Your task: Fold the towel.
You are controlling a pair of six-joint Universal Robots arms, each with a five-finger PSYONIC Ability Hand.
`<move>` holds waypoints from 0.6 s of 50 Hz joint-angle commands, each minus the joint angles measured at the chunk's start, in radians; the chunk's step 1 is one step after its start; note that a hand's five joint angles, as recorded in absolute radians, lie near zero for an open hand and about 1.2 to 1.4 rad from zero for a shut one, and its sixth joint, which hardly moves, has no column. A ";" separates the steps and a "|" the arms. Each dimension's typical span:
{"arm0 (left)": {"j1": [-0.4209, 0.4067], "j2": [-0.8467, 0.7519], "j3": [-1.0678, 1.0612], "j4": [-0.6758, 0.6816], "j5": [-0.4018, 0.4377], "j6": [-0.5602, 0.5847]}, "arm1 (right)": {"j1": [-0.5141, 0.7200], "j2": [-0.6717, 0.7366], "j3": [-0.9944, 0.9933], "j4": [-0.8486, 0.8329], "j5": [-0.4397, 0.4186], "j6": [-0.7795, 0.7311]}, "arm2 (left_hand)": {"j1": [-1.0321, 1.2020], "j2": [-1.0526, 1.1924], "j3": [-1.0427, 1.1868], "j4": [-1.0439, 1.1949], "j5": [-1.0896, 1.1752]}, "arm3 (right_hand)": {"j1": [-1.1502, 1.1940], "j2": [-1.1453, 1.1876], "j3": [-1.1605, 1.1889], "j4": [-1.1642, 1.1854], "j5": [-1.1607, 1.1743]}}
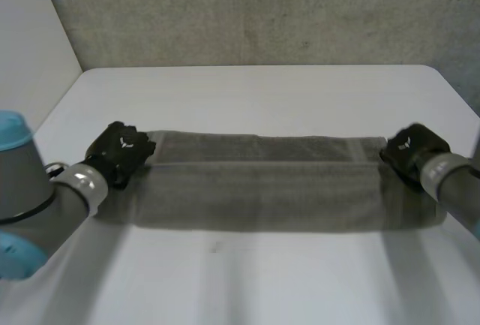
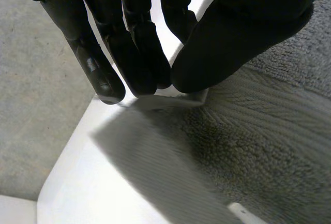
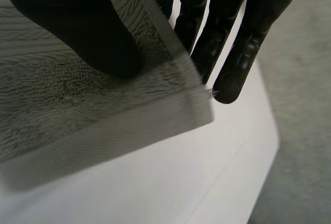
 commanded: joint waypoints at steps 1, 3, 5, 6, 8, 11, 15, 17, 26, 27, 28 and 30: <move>-0.024 -0.314 0.345 0.111 -0.013 -0.004 | 0.047 0.258 -0.212 -0.257 0.027 0.071 | 0.192 0.178 0.180 0.179 0.179 | 0.417 0.219 0.207 0.203 0.229; -0.026 -0.357 0.397 0.138 -0.023 -0.004 | 0.049 0.303 -0.249 -0.305 0.027 0.070 | 0.192 0.178 0.180 0.179 0.179 | 0.417 0.219 0.207 0.203 0.229; -0.032 -0.397 0.454 0.161 -0.033 -0.002 | 0.050 0.345 -0.286 -0.351 0.029 0.067 | 0.192 0.178 0.180 0.179 0.179 | 0.417 0.219 0.207 0.203 0.229; -0.036 -0.432 0.506 0.174 -0.041 0.001 | 0.055 0.387 -0.321 -0.388 0.032 0.065 | 0.192 0.178 0.180 0.179 0.179 | 0.417 0.219 0.207 0.203 0.229; -0.041 -0.467 0.557 0.181 -0.043 0.004 | 0.061 0.427 -0.357 -0.417 0.030 0.062 | 0.192 0.178 0.180 0.179 0.179 | 0.417 0.219 0.207 0.203 0.229; -0.050 -0.539 0.650 0.185 -0.047 0.010 | 0.064 0.510 -0.429 -0.437 0.034 0.060 | 0.192 0.178 0.180 0.179 0.179 | 0.417 0.219 0.207 0.203 0.229; -0.060 -0.586 0.700 0.188 -0.047 0.009 | 0.066 0.562 -0.477 -0.436 0.056 0.063 | 0.087 0.073 0.074 0.074 0.074 | -0.648 -0.847 -0.859 -0.863 -0.837; -0.064 -0.598 0.701 0.188 -0.052 0.009 | 0.066 0.555 -0.471 -0.437 0.066 0.070 | -1.029 -1.044 -1.042 -1.043 -1.043 | -0.804 -1.003 -1.015 -1.019 -0.993; -0.083 -0.494 0.567 0.190 -0.050 0.001 | 0.055 0.276 -0.311 -0.434 0.043 0.269 | -1.029 -1.044 -1.042 -1.043 -1.043 | -0.804 -1.003 -1.015 -1.019 -0.993; -0.083 -0.494 0.566 0.190 -0.050 0.001 | 0.055 0.276 -0.311 -0.434 0.043 0.269 | -1.029 -1.044 -1.042 -1.043 -1.043 | -0.804 -1.003 -1.015 -1.019 -0.993; -0.083 -0.460 0.531 0.188 -0.052 -0.005 | 0.053 0.230 -0.281 -0.425 0.031 0.318 | -1.029 -1.044 -1.042 -1.043 -1.043 | -0.804 -1.003 -1.015 -1.019 -0.993; -0.083 -0.425 0.495 0.188 -0.050 -0.008 | 0.053 0.181 -0.239 -0.407 0.011 0.358 | -1.029 -1.044 -1.042 -1.043 -1.043 | -0.804 -1.003 -1.015 -1.019 -0.993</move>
